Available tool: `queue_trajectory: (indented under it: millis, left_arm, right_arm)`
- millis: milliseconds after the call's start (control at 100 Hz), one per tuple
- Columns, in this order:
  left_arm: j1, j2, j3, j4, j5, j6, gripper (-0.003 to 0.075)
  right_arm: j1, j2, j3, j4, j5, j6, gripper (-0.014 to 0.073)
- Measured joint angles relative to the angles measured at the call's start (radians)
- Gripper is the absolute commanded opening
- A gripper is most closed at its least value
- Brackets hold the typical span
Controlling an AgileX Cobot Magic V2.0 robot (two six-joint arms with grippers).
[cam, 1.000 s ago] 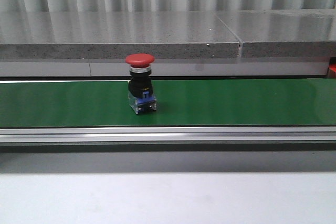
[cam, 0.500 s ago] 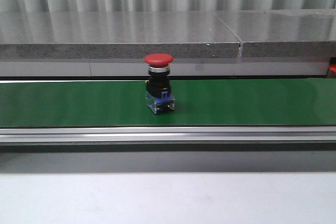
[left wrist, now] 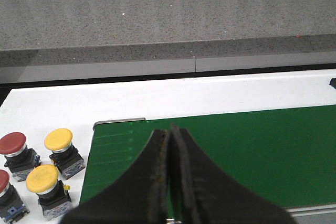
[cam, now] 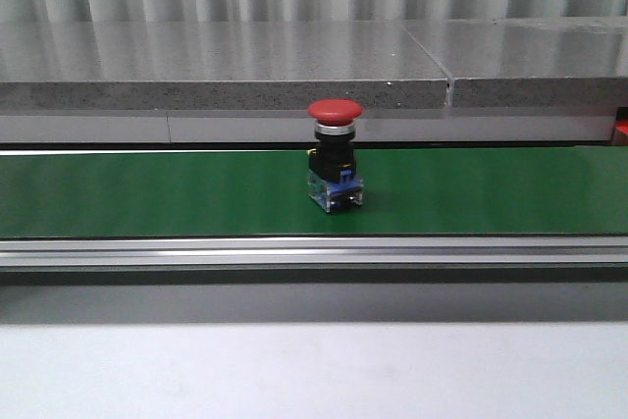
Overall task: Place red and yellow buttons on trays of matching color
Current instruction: 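Lower the yellow button into the yellow tray and open the right gripper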
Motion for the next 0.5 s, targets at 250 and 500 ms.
queue_trajectory:
  millis: [250, 500]
  left_arm:
    - [0.0, 0.0, 0.0, 0.0, 0.0, 0.0, -0.002]
    - [0.0, 0.0, 0.0, 0.0, 0.0, 0.0, -0.002]
  right_arm:
    - [0.0, -0.011, 0.0, 0.036, 0.006, 0.002, 0.0633]
    - [0.018, -0.134, 0.0, 0.074, 0.021, -0.006, 0.0633]
